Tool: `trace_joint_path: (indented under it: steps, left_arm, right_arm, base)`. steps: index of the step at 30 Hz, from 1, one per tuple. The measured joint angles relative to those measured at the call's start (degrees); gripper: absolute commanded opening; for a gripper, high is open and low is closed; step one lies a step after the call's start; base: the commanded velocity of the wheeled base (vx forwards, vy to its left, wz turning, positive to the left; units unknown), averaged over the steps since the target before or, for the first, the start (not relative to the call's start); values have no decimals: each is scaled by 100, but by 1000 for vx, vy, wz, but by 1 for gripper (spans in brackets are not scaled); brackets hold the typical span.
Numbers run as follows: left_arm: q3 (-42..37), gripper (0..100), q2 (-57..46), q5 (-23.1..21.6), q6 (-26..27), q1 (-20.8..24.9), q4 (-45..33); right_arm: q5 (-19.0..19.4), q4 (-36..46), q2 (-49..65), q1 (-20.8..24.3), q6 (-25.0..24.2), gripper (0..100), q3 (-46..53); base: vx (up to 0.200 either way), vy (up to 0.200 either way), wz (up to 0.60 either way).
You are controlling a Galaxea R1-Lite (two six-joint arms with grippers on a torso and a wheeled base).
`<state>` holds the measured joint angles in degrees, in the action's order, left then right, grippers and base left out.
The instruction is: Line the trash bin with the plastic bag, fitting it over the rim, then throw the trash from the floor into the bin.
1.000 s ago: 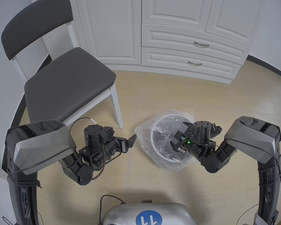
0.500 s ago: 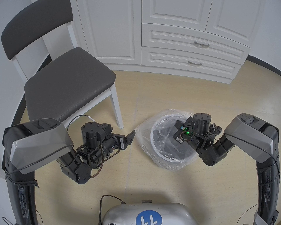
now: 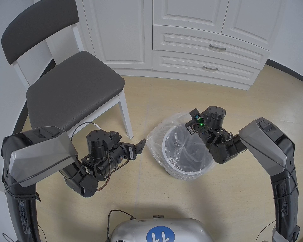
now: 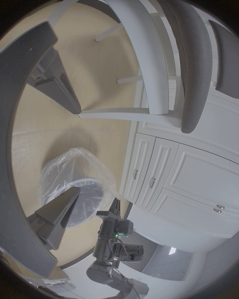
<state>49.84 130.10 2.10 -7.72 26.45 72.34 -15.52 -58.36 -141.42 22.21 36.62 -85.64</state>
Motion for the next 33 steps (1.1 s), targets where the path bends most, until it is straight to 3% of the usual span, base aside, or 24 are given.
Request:
trace_joint_path:
  steps: [7,8,20,27,33]
  left_arm:
    - [2,100,6,0,2,0,60]
    - [2,100,9,0,0,0,90]
    - [7,100,44,0,0,11,184]
    - [-12,100,44,-55,0,11,251]
    - [-55,100,41,-88,4,9,284]
  right_arm:
    - [-273,2,-522,-2,-233,0,-778]
    - [-277,13,-572,-20,-233,100,-841]
    - [-273,173,-496,-152,-241,100,-1097]
    - [-185,1481,394,-146,-536,100,96]
    - [-158,2779,1044,-204,-1369,100,436]
  base:
    - [0,0,0]
    - [0,0,0]
    - [0,0,0]
    - [0,0,0]
    - [0,0,0]
